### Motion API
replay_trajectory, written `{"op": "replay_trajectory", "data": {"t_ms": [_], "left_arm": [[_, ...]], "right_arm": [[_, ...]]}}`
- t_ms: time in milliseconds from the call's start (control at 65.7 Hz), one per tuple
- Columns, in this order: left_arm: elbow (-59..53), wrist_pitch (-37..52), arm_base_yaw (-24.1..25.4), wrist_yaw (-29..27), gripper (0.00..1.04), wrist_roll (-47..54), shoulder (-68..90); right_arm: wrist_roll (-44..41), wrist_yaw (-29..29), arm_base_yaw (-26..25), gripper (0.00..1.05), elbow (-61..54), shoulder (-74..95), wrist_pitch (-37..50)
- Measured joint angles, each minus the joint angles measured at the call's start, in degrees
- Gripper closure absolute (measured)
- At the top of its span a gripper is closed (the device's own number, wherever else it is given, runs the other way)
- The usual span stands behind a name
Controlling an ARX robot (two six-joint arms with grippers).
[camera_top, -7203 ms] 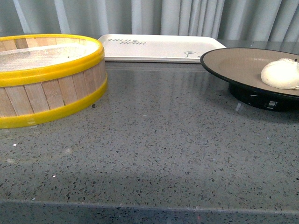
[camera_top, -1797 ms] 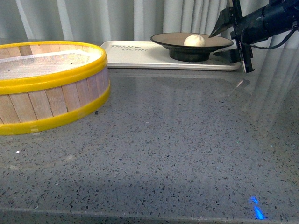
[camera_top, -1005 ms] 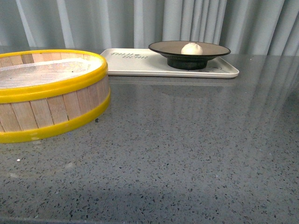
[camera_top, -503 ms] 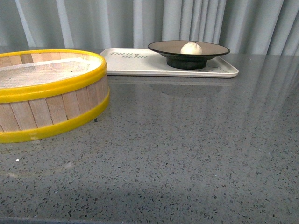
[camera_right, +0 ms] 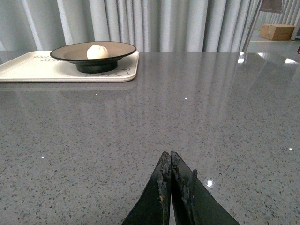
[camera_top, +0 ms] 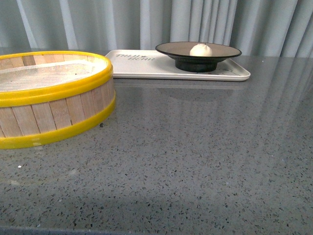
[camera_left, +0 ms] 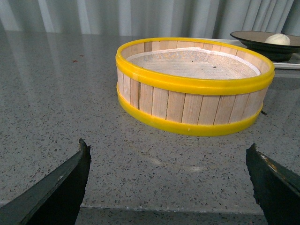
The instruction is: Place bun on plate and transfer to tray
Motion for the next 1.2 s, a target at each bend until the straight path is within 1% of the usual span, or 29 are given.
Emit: {"op": "replay_trajectory", "data": {"t_ms": [30,76,137,594,716,1066,1127,1142,1203], "left_arm": [[0.0,0.0,0.0,0.0,0.07,0.0,0.0],[0.0,0.0,0.0,0.0,0.07,0.0,0.0],[0.0,0.0,0.0,-0.07,0.07,0.0,0.02],[0.0,0.0,0.0,0.0,0.07,0.0,0.0],[0.0,0.0,0.0,-0.02,0.07,0.0,0.0],[0.0,0.0,0.0,0.0,0.07,0.0,0.0],[0.0,0.0,0.0,0.0,0.07,0.0,0.0],[0.0,0.0,0.0,0.0,0.07,0.0,0.0],[0.0,0.0,0.0,0.0,0.07,0.0,0.0]], "right_arm": [[0.0,0.09,0.0,1.03,-0.55,-0.55,0.0],[0.0,0.11,0.0,1.03,-0.81,-3.76,-3.78],[0.0,0.0,0.0,1.03,-1.97,-7.28,-5.97],[0.0,0.0,0.04,1.03,-4.2,-10.27,-5.88],[0.0,-0.02,0.04,1.03,-6.4,-12.35,-5.57],[-0.02,0.0,0.04,1.03,-6.54,-12.57,-5.6],[-0.07,-0.02,0.04,0.96,-6.54,-12.57,-5.6],[-0.07,-0.02,0.04,0.92,-6.54,-12.57,-5.6],[-0.07,-0.02,0.04,0.83,-6.54,-12.57,-5.6]]}}
